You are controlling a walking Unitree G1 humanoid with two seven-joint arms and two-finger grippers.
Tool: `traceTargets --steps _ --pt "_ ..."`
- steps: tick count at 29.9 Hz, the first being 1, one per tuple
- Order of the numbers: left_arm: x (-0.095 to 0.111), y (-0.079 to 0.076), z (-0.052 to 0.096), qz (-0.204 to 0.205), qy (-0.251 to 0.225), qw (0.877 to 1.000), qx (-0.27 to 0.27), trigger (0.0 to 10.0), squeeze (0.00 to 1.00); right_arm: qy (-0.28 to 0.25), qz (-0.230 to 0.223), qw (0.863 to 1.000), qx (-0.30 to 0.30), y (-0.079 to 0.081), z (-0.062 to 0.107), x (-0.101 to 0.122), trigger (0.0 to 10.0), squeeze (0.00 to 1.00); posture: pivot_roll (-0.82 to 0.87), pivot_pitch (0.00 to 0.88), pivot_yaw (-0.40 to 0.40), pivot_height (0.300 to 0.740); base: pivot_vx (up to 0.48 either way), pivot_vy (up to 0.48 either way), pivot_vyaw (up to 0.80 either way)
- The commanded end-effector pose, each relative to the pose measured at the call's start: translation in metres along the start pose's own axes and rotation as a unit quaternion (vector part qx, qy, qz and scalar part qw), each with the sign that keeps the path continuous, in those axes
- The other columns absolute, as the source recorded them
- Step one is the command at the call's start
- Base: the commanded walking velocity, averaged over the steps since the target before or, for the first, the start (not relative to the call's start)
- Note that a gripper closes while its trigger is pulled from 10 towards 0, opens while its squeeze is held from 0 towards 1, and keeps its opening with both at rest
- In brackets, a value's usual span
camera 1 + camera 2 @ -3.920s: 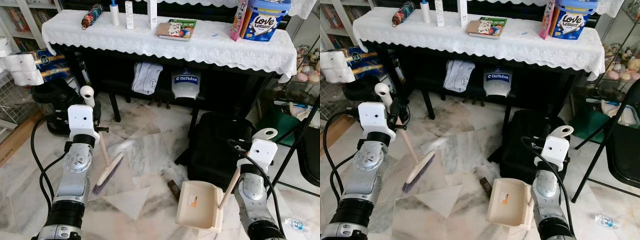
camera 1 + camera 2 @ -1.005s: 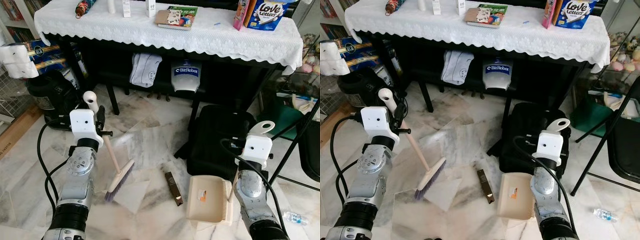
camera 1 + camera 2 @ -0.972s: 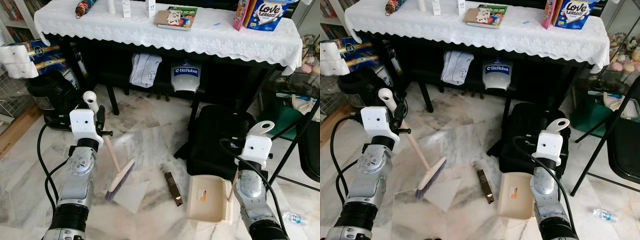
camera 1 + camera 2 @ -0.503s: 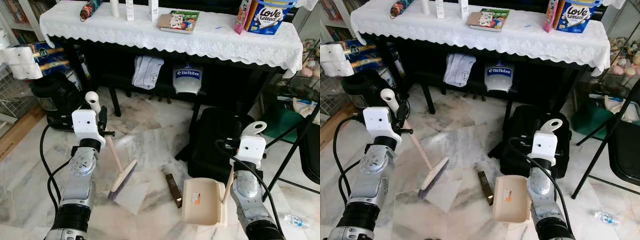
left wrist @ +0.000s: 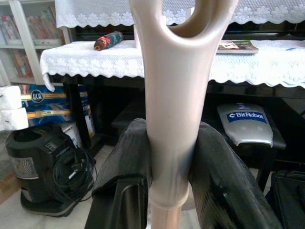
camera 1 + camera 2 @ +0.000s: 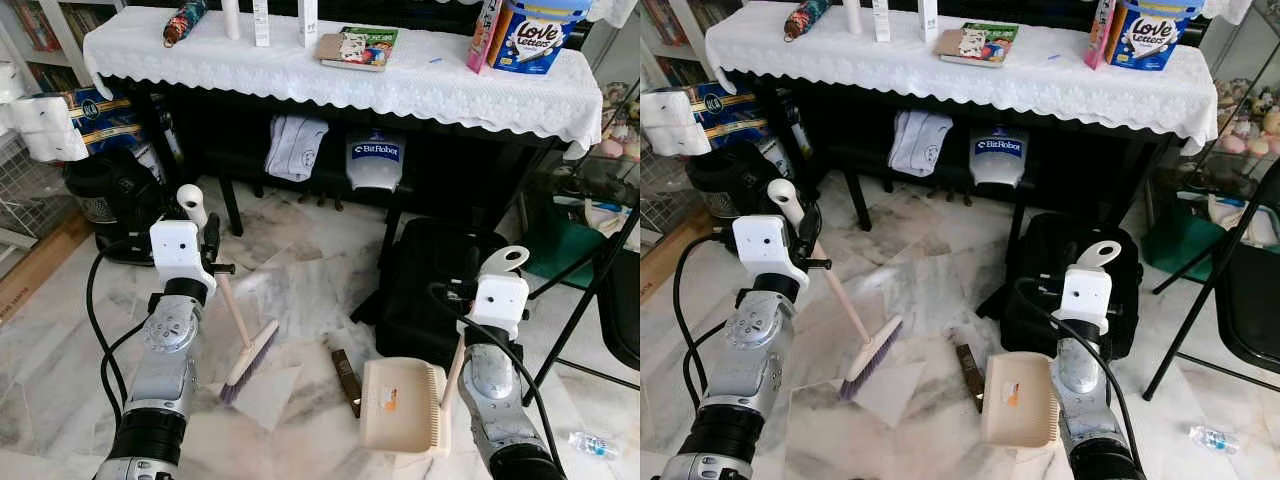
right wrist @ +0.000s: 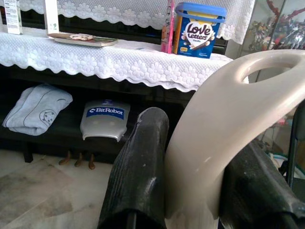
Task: Sweep floor
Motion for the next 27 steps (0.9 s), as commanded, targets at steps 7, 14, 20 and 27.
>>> traceTargets --steps 7,14,20,27 --pt "0.0064 0.0033 -0.0024 -0.009 -0.020 1.000 0.009 10.0 0.00 -0.024 -0.002 1.000 0.000 -0.0009 -0.0050 0.0114 10.0 0.00 0.04 0.063 -0.010 0.740 0.000 0.000 0.00" --pt "0.0069 0.0049 -0.0033 -0.011 -0.021 1.000 0.015 10.0 0.00 -0.023 -0.003 1.000 -0.002 -0.0015 -0.0050 0.0115 10.0 0.00 0.04 0.066 -0.011 0.740 0.000 0.000 0.00" --pt "0.0073 0.0072 -0.0036 -0.013 -0.021 1.000 0.018 10.0 0.00 -0.022 -0.004 1.000 -0.002 -0.0011 -0.0050 0.0115 10.0 0.00 0.04 0.071 -0.011 0.740 0.000 0.000 0.00" --pt "0.0077 0.0079 -0.0045 -0.013 -0.022 0.999 0.019 10.0 0.00 -0.022 -0.004 1.000 -0.003 -0.0009 -0.0051 0.0114 10.0 0.00 0.04 0.075 -0.010 0.740 0.103 0.000 0.00"
Point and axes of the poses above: a point about 5 cm out from each wrist's last joint towards the gripper, its own z axis pointing back from the gripper into the wrist, its own x axis along the axis of the wrist's last joint, y = z × x, the point moved 1 cm from there along -z, pointing out of the wrist towards the gripper, and after that the axes turned 11 degrees about -z, right-handed, at the moved point
